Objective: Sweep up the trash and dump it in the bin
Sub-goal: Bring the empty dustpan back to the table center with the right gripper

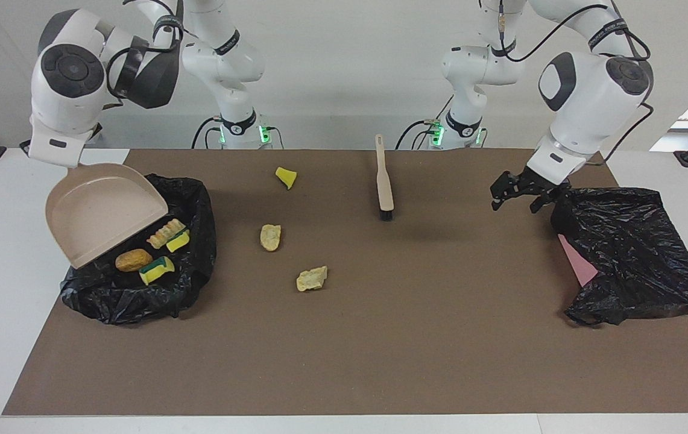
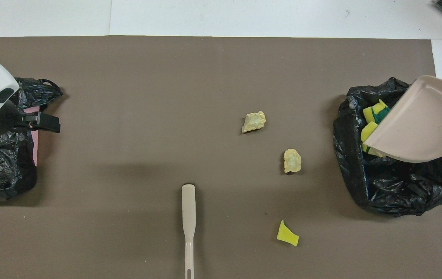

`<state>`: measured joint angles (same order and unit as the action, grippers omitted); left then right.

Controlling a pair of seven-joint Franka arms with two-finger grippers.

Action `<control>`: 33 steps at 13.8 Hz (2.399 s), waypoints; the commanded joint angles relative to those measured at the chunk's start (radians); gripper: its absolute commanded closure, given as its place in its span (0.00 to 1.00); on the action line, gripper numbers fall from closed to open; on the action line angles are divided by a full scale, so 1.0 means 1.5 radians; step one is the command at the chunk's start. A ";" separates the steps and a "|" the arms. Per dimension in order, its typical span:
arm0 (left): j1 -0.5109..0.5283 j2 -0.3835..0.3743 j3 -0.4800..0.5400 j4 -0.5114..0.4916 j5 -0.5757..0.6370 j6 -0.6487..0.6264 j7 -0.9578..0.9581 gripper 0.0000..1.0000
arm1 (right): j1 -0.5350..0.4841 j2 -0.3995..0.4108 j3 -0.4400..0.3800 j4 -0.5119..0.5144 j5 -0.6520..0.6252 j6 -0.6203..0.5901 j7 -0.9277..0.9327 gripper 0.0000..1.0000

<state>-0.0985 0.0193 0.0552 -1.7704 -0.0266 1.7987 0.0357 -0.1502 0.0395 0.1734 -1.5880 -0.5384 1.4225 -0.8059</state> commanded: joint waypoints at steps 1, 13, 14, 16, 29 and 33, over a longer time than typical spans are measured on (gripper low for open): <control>0.006 0.015 -0.004 0.062 0.019 -0.064 0.006 0.00 | -0.004 -0.003 0.061 0.002 0.057 0.043 0.106 1.00; 0.004 -0.008 -0.005 0.043 0.018 -0.072 0.010 0.00 | 0.258 0.182 0.074 0.060 0.176 0.213 0.698 1.00; 0.005 -0.009 -0.005 0.042 0.018 -0.075 0.011 0.00 | 0.277 0.205 0.074 0.072 0.181 0.232 0.745 1.00; 0.004 -0.009 -0.005 0.043 0.018 -0.085 0.011 0.00 | 0.315 0.257 0.074 0.117 0.186 0.253 0.836 1.00; 0.003 0.022 -0.005 0.102 0.014 -0.103 0.012 0.00 | 0.462 0.480 0.073 0.282 0.214 0.323 1.133 1.00; -0.003 0.021 -0.005 0.098 0.017 -0.113 0.014 0.00 | 0.454 0.477 0.073 0.272 0.226 0.316 1.125 0.76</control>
<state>-0.0986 0.0355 0.0495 -1.6471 -0.0179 1.6330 0.0457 0.5422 0.7477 0.2805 -1.1949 -0.2226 1.8998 0.8810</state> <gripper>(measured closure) 0.000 0.692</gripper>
